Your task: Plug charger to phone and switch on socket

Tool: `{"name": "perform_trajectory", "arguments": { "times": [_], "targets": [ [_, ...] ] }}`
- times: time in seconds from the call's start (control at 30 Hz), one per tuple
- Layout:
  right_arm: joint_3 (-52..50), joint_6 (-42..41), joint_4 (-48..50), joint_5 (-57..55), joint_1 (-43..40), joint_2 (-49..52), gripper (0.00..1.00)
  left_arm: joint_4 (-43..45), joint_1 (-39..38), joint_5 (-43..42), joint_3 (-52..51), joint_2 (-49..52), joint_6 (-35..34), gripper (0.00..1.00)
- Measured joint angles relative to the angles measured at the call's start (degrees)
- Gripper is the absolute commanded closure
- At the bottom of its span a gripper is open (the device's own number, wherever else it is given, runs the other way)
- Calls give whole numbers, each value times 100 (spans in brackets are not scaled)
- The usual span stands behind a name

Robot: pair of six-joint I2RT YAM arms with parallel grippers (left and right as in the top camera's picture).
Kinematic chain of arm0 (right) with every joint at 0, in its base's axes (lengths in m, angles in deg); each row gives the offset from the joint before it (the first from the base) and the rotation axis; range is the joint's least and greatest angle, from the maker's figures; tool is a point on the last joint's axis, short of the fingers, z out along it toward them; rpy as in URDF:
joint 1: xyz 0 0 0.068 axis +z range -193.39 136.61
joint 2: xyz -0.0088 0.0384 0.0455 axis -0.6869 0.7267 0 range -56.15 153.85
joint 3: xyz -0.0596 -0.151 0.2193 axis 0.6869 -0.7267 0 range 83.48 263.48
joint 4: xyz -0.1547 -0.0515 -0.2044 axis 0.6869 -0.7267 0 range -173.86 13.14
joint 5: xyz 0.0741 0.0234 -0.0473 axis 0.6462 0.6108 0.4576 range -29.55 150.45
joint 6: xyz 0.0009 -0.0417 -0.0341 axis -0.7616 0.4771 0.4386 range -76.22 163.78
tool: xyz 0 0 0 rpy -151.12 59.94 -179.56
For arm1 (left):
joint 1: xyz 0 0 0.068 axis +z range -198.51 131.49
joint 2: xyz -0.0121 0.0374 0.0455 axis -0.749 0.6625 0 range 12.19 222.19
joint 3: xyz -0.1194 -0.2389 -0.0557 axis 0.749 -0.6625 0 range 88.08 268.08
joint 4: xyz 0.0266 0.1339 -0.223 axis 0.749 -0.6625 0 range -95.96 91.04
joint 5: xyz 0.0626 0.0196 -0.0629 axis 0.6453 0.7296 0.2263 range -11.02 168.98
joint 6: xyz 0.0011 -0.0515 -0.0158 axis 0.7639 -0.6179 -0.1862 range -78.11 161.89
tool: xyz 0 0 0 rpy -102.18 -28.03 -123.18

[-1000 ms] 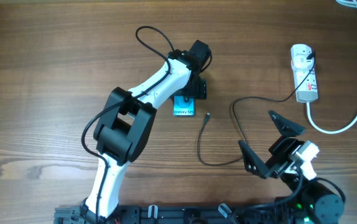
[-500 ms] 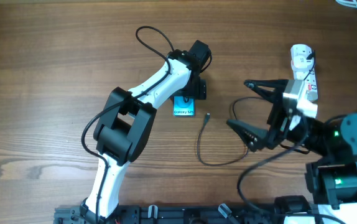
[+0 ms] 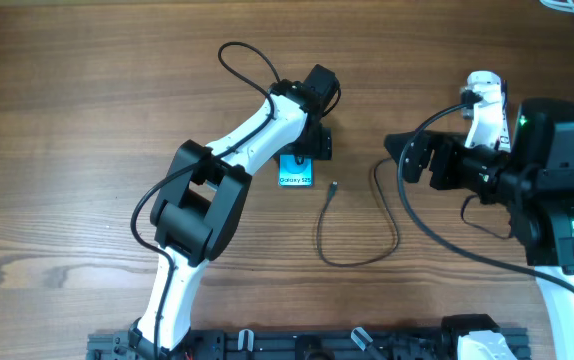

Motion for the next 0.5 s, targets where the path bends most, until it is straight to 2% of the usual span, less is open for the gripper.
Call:
{"name": "perform_trajectory", "arguments": {
  "times": [0.1,0.37,0.5],
  "targets": [
    [9,-310,-588,-804,-2,181,3,0,0,0,0,0,2,0],
    [105,-439,-1388,-1368,-2,1443,0,0,0,0,0,0,0,0],
    [105,-437,-1493,-1447,-2,1644,0,0,0,0,0,0,0,0]
  ]
}}
